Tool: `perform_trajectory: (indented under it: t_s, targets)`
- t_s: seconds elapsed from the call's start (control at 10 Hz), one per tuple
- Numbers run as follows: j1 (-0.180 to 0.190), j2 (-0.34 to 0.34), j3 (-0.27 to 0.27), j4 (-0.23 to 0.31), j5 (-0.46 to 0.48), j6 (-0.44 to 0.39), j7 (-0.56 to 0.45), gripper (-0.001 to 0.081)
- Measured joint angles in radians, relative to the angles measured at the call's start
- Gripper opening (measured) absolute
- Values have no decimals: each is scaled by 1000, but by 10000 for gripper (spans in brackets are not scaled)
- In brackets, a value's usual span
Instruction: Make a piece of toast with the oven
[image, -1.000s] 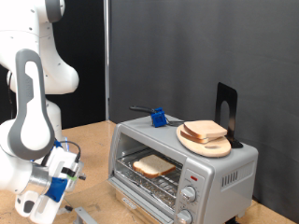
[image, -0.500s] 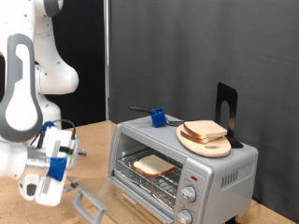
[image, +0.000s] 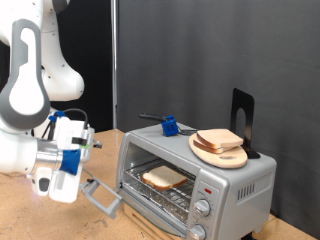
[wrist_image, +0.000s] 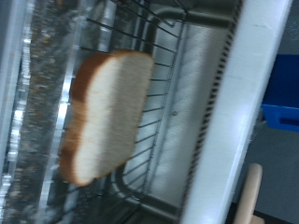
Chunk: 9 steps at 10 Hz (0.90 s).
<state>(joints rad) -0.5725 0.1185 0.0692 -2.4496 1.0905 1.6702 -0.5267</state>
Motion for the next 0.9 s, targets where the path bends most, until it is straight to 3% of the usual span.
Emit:
perform_trajectory:
  t_s: [0.6,0.9]
  targets:
    - [50,-153,90,-106,143,-6,-3,806]
    - [96,-234,158,-149,202,54,64,806]
